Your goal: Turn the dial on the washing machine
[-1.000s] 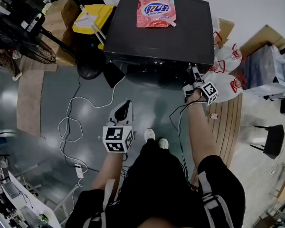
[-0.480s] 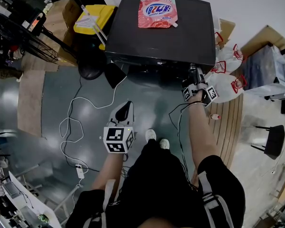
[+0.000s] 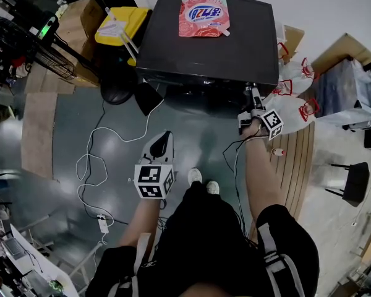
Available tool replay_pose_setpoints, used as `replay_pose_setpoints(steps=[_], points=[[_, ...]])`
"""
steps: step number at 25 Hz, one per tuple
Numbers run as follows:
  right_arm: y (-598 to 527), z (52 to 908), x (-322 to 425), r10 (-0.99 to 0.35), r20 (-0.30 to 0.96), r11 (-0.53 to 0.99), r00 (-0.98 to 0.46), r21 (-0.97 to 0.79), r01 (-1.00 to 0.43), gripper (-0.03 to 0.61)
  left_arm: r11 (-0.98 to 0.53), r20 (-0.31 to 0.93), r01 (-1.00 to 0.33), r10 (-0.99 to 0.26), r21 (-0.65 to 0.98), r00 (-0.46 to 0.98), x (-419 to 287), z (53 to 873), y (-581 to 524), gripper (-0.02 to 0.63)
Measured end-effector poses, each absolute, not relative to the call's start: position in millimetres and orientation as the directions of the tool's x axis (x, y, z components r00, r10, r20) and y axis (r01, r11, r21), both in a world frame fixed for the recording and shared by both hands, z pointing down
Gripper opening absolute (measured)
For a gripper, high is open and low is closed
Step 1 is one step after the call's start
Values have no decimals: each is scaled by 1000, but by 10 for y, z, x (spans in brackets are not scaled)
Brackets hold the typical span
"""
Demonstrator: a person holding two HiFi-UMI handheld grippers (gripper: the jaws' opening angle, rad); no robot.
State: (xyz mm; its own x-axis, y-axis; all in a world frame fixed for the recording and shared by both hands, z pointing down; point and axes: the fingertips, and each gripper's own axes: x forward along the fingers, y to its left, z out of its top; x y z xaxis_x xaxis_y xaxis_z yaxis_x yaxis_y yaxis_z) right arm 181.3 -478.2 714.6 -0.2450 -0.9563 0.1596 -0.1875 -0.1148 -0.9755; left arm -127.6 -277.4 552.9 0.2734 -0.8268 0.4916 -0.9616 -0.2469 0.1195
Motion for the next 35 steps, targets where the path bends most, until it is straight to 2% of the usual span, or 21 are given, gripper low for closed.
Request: replay_pose_setpoints(steps=[2, 3, 5, 6, 9, 12, 16, 26, 29, 35], points=[[-4734, 7054, 1767, -935, 218, -57, -280, -872, -487, 273, -247, 488, -961, -828, 122, 275, -1272, 5523, -2776, 3], [-4702, 7022, 1747, -922, 264, -23, -283, -766, -642, 276, -247, 488, -961, -828, 124, 276, -1266, 5524, -2773, 3], [-4654, 6948, 1739, -910, 348, 50, -225, -447, -893, 276, -250, 489, -960, -826, 128, 280, -1248, 5533, -2766, 3], [-4642, 6905, 1740, -911, 374, 76, -172, -259, -963, 276, -252, 490, -959, -825, 129, 283, -1242, 5540, -2762, 3], [-4664, 6815, 1656, -920, 389, 132, -50, 187, -973, 275, -254, 493, -958, -822, 130, 285, -1250, 5565, -2744, 3], [-4694, 6798, 1489, -927, 370, 206, -58, 374, -904, 276, -249, 500, -960, -819, 130, 281, -1263, 5588, -2715, 3], [-4769, 6902, 1416, -920, 390, 236, -47, 454, -859, 275, -243, 504, -961, -819, 128, 275, -1322, 5622, -2724, 3], [-4826, 6986, 1518, -913, 404, 163, 54, 484, -860, 272, -218, 505, -969, -827, 120, 249, -1497, 5619, -2679, 3], [-4829, 6990, 1542, -910, 412, 141, 45, 410, -901, 272, -217, 505, -969, -827, 120, 248, -1506, 5624, -2680, 3], [-4860, 7020, 1593, -896, 443, 81, -16, 128, -988, 272, -227, 503, -966, -825, 121, 257, -1475, 5618, -2700, 3]])
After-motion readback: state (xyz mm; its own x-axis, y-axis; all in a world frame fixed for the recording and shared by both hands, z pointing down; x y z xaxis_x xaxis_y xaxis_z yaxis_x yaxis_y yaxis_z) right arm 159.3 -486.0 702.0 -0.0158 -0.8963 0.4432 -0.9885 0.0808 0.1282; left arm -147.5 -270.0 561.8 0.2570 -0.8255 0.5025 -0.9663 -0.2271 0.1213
